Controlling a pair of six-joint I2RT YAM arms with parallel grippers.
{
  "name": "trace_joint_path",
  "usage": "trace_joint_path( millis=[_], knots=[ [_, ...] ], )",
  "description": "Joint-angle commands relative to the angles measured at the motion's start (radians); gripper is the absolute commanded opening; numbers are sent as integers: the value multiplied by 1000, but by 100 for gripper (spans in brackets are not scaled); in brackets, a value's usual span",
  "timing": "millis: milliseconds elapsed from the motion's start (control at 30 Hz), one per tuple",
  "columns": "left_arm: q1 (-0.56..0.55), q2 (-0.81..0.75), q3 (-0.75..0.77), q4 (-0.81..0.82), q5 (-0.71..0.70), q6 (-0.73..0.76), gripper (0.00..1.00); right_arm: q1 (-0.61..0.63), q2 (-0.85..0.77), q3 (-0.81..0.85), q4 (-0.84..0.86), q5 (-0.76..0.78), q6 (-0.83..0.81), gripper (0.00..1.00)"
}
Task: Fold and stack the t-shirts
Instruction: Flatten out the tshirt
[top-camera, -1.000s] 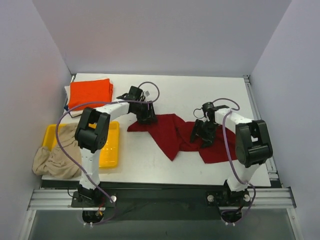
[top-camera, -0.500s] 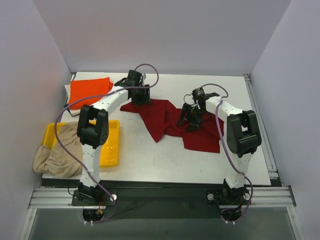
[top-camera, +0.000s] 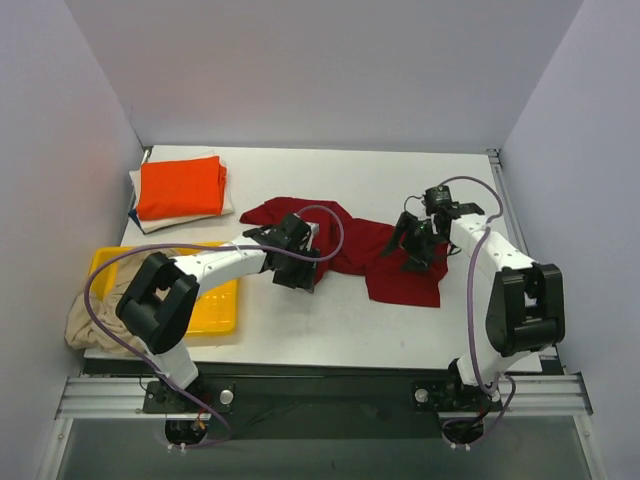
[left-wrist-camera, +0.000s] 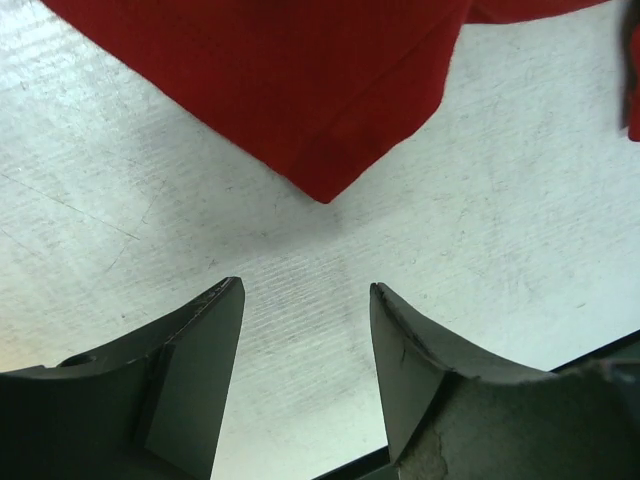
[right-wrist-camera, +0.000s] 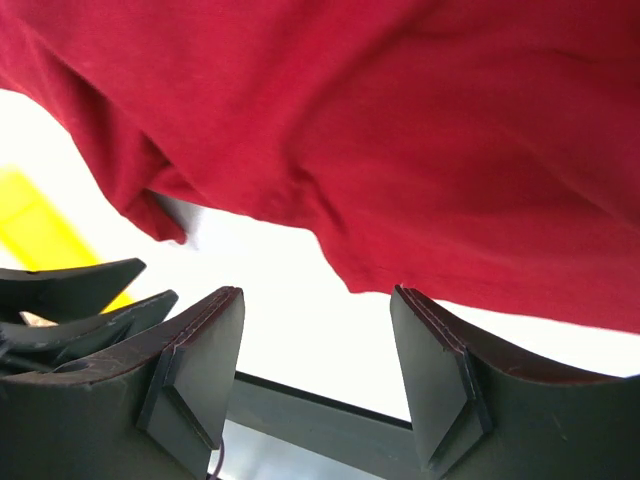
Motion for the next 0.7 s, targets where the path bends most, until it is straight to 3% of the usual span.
trace_joint_path(
  millis=[0, 300, 667],
  knots=[
    [-4, -12, -8, 59, -20, -48, 64, -45, -87, -60, -36, 16, -19, 61],
    [-29, 46, 0, 143, -66, -64, 63, -89, -168, -137, -38, 24, -29, 61],
    [-30, 87, 12, 195, -161, -62, 54, -91, -208, -199, -40, 32, -36, 61]
  ],
)
